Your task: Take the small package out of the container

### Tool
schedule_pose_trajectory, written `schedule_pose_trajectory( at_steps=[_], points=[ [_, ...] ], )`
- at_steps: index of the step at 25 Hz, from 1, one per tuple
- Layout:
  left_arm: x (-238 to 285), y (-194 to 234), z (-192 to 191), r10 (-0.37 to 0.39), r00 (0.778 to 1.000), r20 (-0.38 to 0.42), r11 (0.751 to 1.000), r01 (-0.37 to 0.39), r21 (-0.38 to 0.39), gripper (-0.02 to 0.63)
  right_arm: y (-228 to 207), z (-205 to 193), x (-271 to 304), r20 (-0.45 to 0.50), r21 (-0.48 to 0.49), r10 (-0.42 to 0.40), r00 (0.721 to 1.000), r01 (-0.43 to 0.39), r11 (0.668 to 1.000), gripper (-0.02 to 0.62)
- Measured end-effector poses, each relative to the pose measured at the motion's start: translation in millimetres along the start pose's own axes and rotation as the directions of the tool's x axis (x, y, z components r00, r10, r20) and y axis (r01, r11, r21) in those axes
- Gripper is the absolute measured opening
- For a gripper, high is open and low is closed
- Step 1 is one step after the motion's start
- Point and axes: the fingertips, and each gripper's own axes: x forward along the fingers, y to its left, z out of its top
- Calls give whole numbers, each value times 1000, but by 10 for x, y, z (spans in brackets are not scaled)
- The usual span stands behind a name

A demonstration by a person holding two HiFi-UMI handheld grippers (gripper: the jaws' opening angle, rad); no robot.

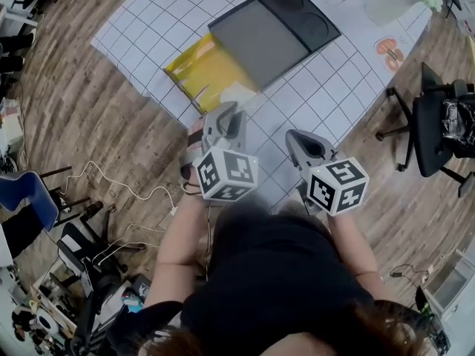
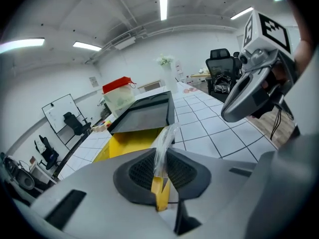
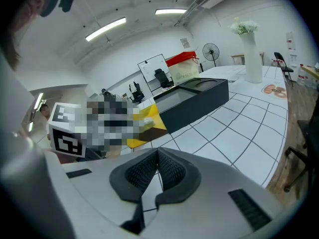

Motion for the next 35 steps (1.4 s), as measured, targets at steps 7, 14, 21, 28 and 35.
schedule_pose_trajectory(
  at_steps=[7, 14, 21, 28, 35],
  points=[
    [-65, 120, 0, 33, 999, 14, 999, -34, 15, 43, 76, -25, 24, 4, -4, 2, 1000, -2, 1000, 15],
    [-215, 230, 81, 111, 993, 33, 994, -111, 1, 40, 59, 9, -71, 28, -17, 5, 1000, -5, 1000, 15],
    [-639, 324, 209, 185, 981, 60, 975, -176, -133, 40, 67, 191, -225, 60, -69, 39, 997, -35, 997, 15],
    [-1081, 348, 316, 279, 957, 75, 943, -259, -208, 40, 101, 370, -345, 105, -98, 75, 992, -65, 993, 15],
    [-1364, 219, 292, 321, 945, 56, 917, -295, -270, 40, 144, 445, -454, 115, -135, 105, 988, -89, 987, 15]
  ],
)
